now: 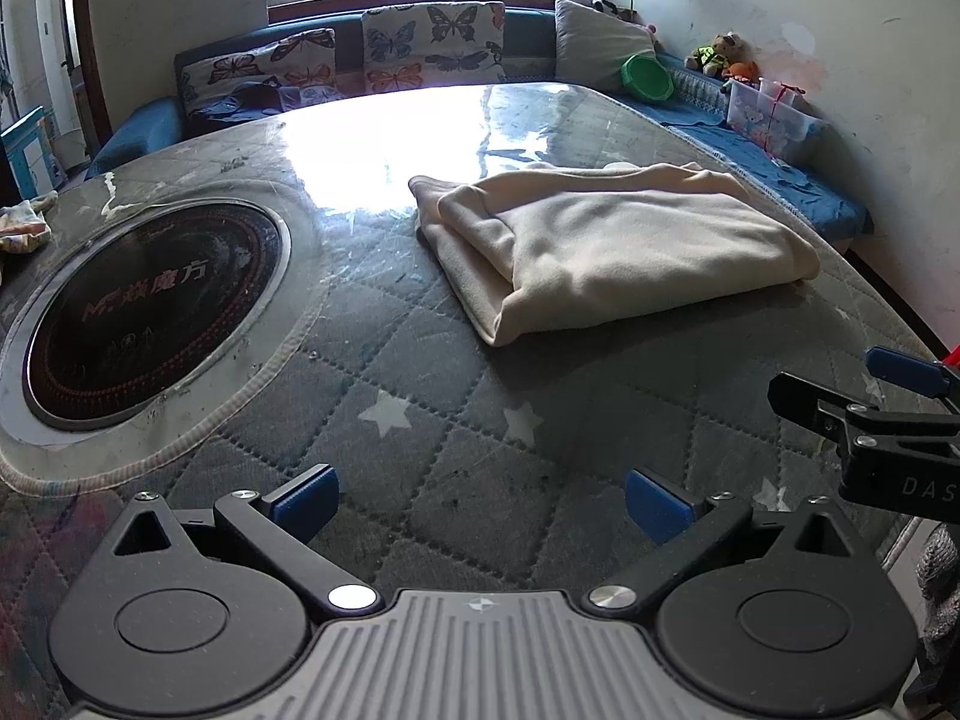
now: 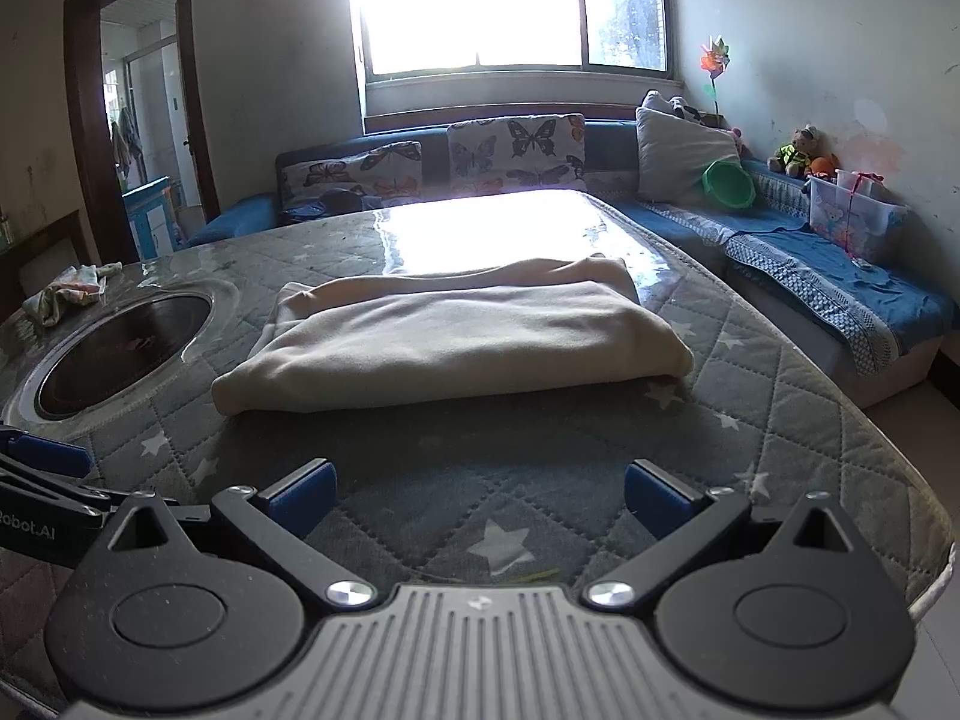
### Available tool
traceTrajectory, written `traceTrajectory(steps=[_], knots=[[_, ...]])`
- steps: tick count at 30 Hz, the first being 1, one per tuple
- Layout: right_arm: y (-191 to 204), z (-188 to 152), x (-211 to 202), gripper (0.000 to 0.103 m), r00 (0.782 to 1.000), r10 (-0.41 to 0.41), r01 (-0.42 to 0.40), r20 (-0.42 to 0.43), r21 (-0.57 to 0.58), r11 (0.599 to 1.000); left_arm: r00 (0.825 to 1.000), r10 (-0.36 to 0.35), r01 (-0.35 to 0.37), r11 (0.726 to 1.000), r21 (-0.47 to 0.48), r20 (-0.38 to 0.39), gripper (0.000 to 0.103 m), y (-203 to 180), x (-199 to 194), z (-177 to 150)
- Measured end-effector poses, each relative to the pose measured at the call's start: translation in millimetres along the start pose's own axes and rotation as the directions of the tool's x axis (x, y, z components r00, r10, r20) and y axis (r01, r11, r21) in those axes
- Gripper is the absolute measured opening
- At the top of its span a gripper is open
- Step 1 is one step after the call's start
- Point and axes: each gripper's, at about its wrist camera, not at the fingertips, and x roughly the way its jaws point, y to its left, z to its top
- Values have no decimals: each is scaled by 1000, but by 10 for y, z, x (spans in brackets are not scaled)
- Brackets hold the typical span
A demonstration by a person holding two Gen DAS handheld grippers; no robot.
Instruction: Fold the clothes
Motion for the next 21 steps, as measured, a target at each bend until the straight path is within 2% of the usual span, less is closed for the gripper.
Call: traceTrajectory(steps=[21], knots=[[34,-14,-8,103,1000,3,-3,-16,-11,1000,1000,15,-15,1000,-5,-6,103,4,12,-17]])
